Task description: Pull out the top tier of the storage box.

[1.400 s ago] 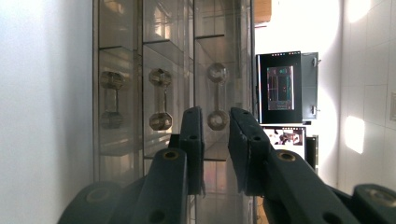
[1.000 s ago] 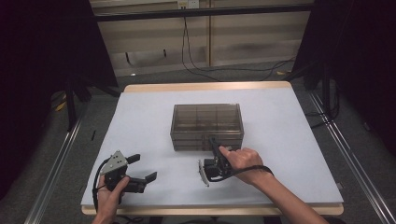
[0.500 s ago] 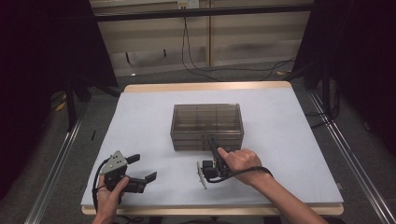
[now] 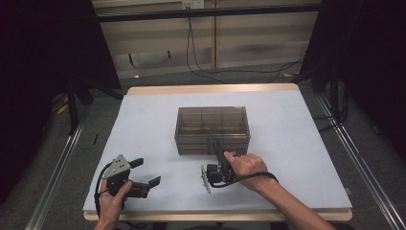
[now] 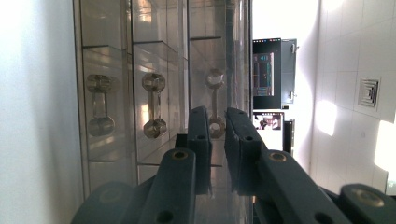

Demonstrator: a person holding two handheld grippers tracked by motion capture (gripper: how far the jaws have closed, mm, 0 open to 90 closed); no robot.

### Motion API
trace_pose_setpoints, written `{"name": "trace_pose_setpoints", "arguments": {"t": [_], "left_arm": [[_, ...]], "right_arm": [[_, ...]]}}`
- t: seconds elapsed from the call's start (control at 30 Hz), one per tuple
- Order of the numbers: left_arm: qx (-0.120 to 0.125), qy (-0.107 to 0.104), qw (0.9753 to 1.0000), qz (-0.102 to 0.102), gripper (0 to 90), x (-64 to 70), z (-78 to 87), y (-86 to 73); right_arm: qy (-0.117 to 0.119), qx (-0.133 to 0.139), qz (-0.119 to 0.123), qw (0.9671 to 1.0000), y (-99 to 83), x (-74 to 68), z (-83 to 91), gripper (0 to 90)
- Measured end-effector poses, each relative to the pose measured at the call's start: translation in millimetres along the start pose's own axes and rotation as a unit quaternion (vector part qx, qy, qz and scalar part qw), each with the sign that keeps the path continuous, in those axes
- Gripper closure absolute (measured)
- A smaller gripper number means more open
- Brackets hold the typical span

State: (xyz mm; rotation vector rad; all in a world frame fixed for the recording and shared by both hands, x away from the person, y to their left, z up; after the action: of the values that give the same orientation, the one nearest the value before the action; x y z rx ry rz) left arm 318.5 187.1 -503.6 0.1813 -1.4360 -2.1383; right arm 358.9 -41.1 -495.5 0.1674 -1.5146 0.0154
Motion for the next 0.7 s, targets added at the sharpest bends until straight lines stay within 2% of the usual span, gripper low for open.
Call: {"name": "trace_pose_setpoints", "arguments": {"t": [0.13, 0.37, 0.53, 0.7], "left_arm": [[0.001, 0.0, 1.0, 0.0, 2.5, 0.0, 0.6, 0.3], [0.001, 0.0, 1.0, -0.001, 2.5, 0.0, 0.6, 0.3], [0.0, 0.005, 1.0, -0.002, 2.4, -0.6, 1.7, 0.4], [0.002, 0.001, 1.0, 0.0, 2.4, -0.1, 1.0, 0.4]], "right_arm": [[0.0, 0.006, 0.003, 1.0, 1.2, 1.4, 0.6, 81.5], [0.005, 0.001, -0.008, 1.0, 0.7, 0.2, 3.8, 81.5], [0.007, 0.008, -0.006, 0.9999, 1.8, 1.5, 6.7, 81.5], [0.007, 0.01, -0.005, 0.9999, 2.9, 1.3, 10.6, 81.5]]}}
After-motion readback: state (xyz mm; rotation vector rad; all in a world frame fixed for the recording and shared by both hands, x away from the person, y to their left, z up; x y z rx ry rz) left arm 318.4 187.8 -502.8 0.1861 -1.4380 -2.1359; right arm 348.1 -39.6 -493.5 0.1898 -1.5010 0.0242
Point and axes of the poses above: each handheld gripper's, and its own axes: z roughly backward along the jaws, y roughly out of its top, x roughly to its right, the point moved 10 cm from there along -z, roughly forward along the jaws, and after that the axes turned 9 degrees about -y, right-handed, at the moved point
